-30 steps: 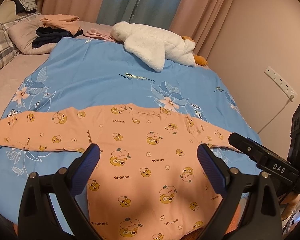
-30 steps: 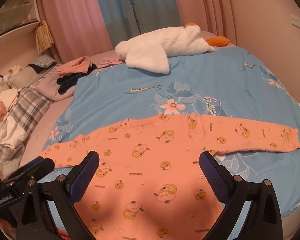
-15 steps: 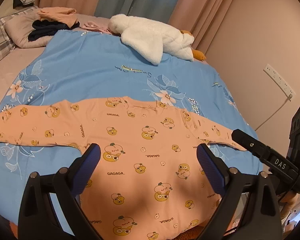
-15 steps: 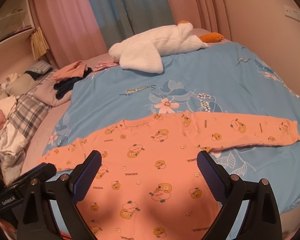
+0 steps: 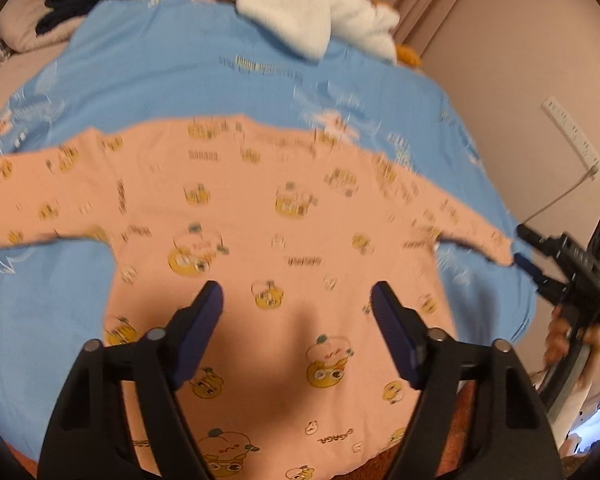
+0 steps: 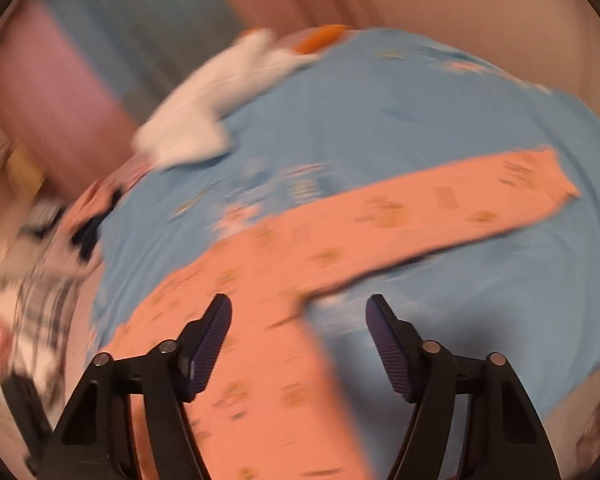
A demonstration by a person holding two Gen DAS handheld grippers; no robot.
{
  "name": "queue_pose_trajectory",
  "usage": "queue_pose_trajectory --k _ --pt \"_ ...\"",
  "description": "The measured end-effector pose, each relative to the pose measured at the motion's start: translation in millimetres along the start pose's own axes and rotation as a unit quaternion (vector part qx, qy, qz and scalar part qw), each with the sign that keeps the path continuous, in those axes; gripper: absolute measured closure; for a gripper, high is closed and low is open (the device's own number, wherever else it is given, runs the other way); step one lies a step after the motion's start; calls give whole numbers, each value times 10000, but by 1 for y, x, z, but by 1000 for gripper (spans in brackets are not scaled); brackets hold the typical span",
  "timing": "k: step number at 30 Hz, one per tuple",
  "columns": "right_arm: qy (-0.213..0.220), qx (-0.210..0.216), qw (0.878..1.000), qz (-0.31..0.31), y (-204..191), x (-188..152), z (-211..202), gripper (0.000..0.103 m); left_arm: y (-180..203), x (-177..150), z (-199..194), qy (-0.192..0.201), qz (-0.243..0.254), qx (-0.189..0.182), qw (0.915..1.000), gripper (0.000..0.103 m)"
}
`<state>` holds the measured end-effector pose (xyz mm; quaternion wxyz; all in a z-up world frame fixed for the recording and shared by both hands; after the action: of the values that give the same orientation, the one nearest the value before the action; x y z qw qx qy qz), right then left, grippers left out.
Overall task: Fold small clothes
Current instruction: 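Grasp the cuff of the sleeve nearest the right gripper, then lift the sleeve with the right gripper and fold it across the body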
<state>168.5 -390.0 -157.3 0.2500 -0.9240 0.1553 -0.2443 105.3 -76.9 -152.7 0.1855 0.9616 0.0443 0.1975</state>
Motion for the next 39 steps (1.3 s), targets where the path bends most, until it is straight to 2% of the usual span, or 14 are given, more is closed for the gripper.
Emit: queue_pose_trajectory --k 3,6,8,10,11,14,16,19,22,27,29,31,35,39 --pt "163 -503 9963 677 68 25 0 44 0 -7 22 -245 19 73 9997 38" --pt "237 -912 9867 1324 129 43 3 48 -1 -12 37 -420 17 64 9991 44" --pt "218 -969 9819 1612 151 48 8 50 -2 -15 45 -528 26 87 9986 48" --pt "190 -799 9785 1892 171 54 15 53 -3 -18 52 -646 34 139 9978 49" --pt "178 -757 9781 1931 172 55 19 55 -3 -19 55 -674 38 156 9976 49" --pt "232 -699 9766 2021 177 61 25 70 -4 -19 59 -692 54 203 9974 49" --pt "264 -744 9779 1934 179 68 25 97 -4 -19 62 -704 59 212 9973 49" --pt "631 -869 9796 1699 172 75 3 97 -6 -19 63 -730 4 202 9971 49" --pt "942 -947 9758 1731 178 75 -14 97 -7 -19 63 -742 -17 175 9971 49" --pt "610 -1250 9720 1894 199 78 16 97 -10 -18 62 -745 -83 66 9972 49" --pt "651 -1351 9716 1828 195 79 15 97 -11 -17 59 -780 -153 -10 9968 49" --pt "878 -1423 9728 1604 182 88 1 97 -15 -16 52 -777 -224 -15 9967 49" --pt "1274 -1462 9759 998 130 105 -34 97 -28 -8 31 -507 -294 134 9982 47" --pt "1599 -1218 9791 297 67 115 -60 97 -41 -2 10 -268 -364 271 9986 46"
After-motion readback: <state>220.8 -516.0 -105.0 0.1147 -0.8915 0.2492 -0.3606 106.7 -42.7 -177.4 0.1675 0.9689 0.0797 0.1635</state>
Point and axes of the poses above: each gripper's, at about its wrist camera, not at the fingertips, and z roughly the way its jaws point, y to its right, x to its top, the point moved 7 cm from there along z, roughly the way its jaws point, and after that the axes turned 11 degrees about -y, right-handed, at the moved point
